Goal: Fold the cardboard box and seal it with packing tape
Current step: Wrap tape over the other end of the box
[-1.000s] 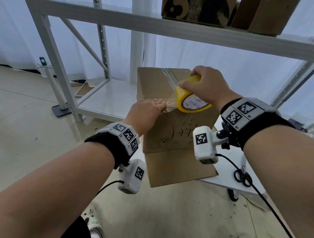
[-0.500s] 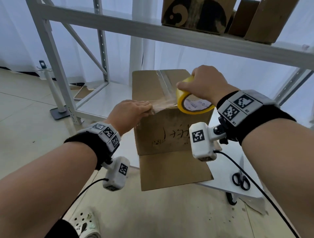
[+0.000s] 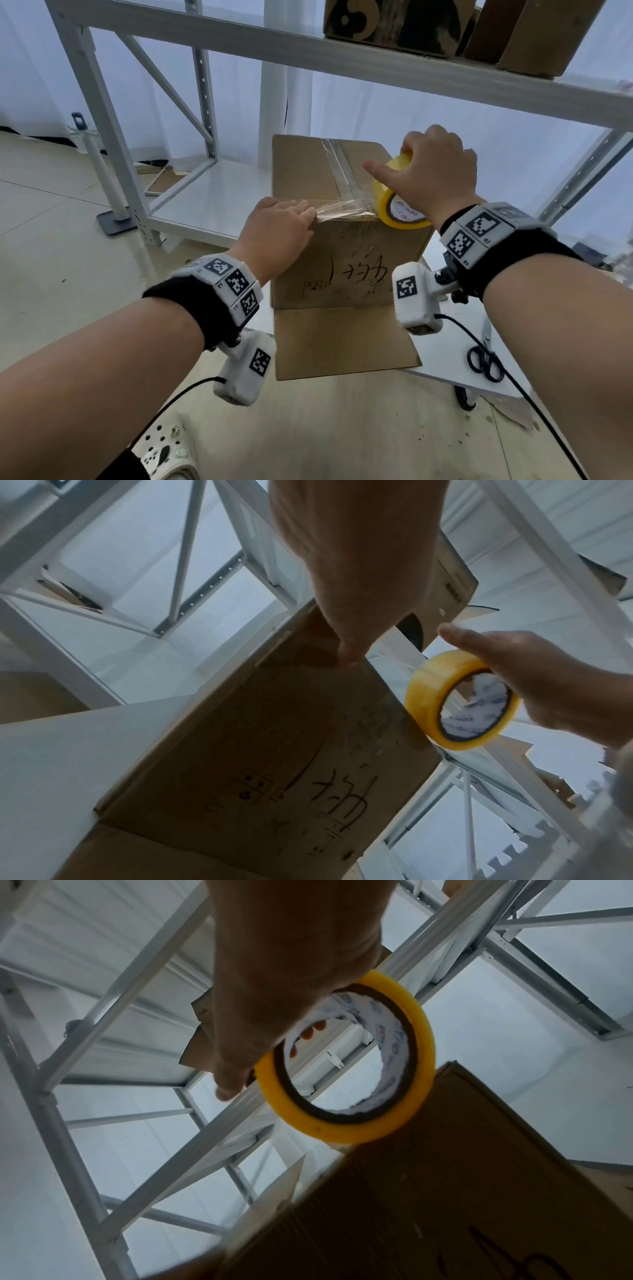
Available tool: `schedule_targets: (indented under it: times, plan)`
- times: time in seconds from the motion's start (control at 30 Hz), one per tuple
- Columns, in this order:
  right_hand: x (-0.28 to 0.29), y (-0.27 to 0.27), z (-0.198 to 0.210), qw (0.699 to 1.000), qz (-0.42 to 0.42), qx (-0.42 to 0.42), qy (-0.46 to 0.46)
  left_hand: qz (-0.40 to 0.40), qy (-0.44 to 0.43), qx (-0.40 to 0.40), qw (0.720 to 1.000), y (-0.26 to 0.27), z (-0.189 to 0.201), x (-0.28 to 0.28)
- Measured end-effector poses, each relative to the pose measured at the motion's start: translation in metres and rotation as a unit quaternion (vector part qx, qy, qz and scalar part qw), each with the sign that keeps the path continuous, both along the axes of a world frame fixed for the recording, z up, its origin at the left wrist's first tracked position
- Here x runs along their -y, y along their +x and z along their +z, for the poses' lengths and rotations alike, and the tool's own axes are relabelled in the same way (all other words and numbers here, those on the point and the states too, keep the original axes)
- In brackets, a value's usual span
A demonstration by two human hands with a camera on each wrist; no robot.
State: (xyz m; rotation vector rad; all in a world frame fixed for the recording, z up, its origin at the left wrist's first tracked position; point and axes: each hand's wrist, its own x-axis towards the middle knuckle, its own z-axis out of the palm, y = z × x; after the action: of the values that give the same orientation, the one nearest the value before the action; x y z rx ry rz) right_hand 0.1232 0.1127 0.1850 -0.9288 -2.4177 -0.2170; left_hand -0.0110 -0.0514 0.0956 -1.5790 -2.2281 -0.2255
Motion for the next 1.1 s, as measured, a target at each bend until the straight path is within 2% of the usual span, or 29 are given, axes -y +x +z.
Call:
schedule_targets:
  times: [0.17,0.37,0.47,0.57,0.8,0.93,1.1]
  plan:
    - [0.002,0.003,-0.008,0.997,0.028,-0.073,-0.029,0.047,-0.074,-0.03,0.996,0.017,0.005,-0.012]
    - [-0.009,0.011,-0.009,0.991,0.065,-0.086,-0.083,0.104,-0.123,-0.037,0.986,0.035,0.008,-0.032]
    - [-0.006,0.01,-0.007,0.994,0.061,-0.056,-0.07,0.121,-0.134,-0.021,0.983,0.041,0.009,-0.038]
    - [-0.002,0.008,-0.005,0.998,0.035,-0.023,-0.044,0.109,-0.118,0.0,0.987,0.036,0.011,-0.032]
    - [-0.003,0.012,-0.002,0.994,0.027,-0.036,-0.101,0.098,-0.041,0.009,0.994,0.006,0.005,0.008]
    - [-0.001,0.014,-0.003,0.985,0.024,-0.096,-0.139,0.104,-0.035,-0.001,0.994,0.008,0.008,0.006]
    - [-0.006,0.02,-0.012,0.972,0.043,-0.132,-0.187,0.015,-0.027,0.014,0.999,0.028,0.012,-0.023]
